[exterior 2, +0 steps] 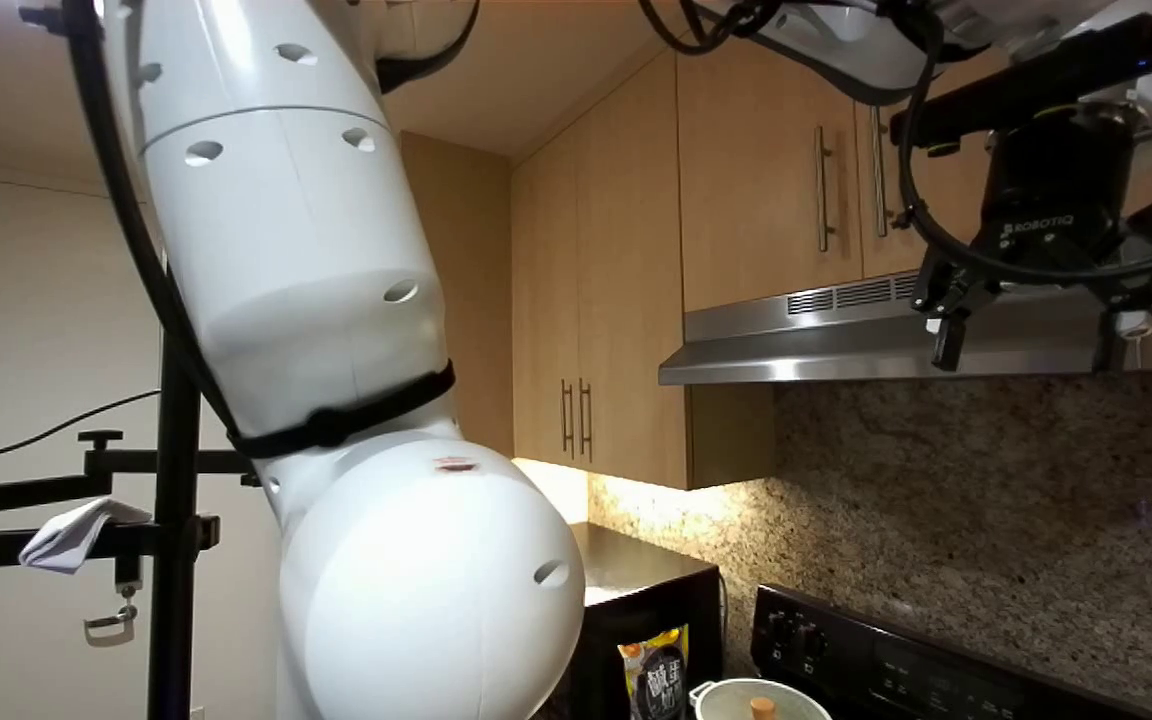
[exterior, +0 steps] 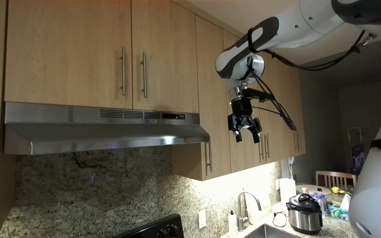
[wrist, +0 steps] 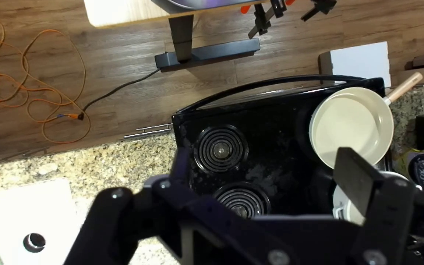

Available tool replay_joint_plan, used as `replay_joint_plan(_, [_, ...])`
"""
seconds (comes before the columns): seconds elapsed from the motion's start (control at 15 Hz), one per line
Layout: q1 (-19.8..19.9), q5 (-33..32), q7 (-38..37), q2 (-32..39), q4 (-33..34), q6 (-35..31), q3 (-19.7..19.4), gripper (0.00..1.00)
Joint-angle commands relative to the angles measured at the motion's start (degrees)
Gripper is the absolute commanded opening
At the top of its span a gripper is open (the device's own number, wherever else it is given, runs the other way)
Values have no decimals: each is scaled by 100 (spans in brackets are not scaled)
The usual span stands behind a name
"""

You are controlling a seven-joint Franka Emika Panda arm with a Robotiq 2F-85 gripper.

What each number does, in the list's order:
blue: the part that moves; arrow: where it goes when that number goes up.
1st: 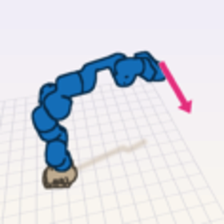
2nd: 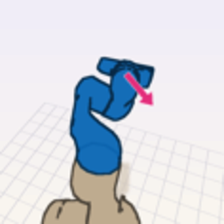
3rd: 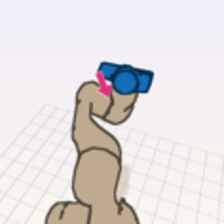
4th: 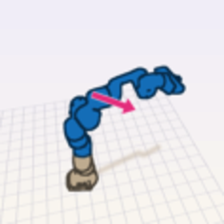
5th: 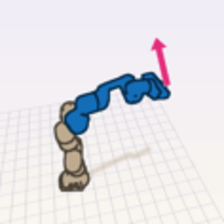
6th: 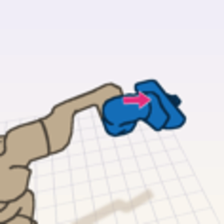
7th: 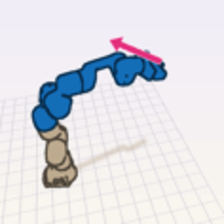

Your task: Open and close the right cabinet door on top of the stove

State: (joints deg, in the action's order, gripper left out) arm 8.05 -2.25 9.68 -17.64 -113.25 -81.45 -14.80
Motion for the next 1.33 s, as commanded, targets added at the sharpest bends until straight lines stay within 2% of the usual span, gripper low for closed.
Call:
replay_joint_plan(0.0, [19, -177, 48, -308, -34, -53, 208, 100])
replay_joint_plan(0.27, [-22, -318, -83, -692, -19, -292, 432, 100])
replay_joint_plan(0.67, [-106, -670, -391, -1240, -53, -1082, 900, 100])
replay_joint_plan(1.07, [-217, -686, -1491, -1505, -20, -2326, 1480, 100])
replay_joint_plan(1.27, [-263, -850, -1719, -1554, -14, -2812, 1749, 100])
